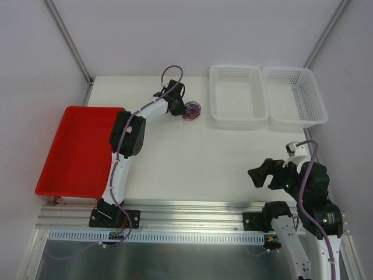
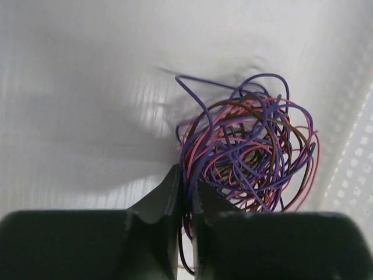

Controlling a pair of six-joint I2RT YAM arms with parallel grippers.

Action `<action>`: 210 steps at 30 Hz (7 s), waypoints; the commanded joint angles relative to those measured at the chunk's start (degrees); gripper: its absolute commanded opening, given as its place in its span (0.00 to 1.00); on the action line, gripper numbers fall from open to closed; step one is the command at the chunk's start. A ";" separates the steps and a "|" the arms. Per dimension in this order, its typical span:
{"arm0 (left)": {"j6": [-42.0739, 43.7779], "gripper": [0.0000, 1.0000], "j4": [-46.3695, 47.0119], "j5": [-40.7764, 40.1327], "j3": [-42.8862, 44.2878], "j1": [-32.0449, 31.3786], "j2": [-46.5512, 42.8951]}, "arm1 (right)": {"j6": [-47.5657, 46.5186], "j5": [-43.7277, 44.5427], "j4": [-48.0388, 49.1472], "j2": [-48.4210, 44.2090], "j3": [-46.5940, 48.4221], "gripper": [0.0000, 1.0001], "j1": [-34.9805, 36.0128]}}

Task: Untangle the cables

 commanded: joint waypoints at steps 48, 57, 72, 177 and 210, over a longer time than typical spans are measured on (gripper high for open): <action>-7.56 0.59 4.07 -11.23 -79.20 -29.04 -82.16 | 19.10 10.84 54.30 54.26 -9.86 0.65 48.83; -3.86 0.39 4.07 -11.23 -74.72 -28.95 -73.18 | 21.47 10.23 59.40 60.06 -9.86 0.61 49.35; 1.32 0.00 -0.84 -19.13 -68.31 -27.64 -76.76 | 22.61 20.32 51.50 57.37 -10.21 0.01 49.44; 15.03 0.00 -36.71 -37.59 -27.35 -7.77 -94.01 | 28.34 25.71 31.19 54.28 -14.94 0.17 13.78; 9.85 0.46 -31.00 -19.41 -52.03 -7.77 -83.63 | 8.99 13.22 24.86 35.64 -8.98 0.61 15.77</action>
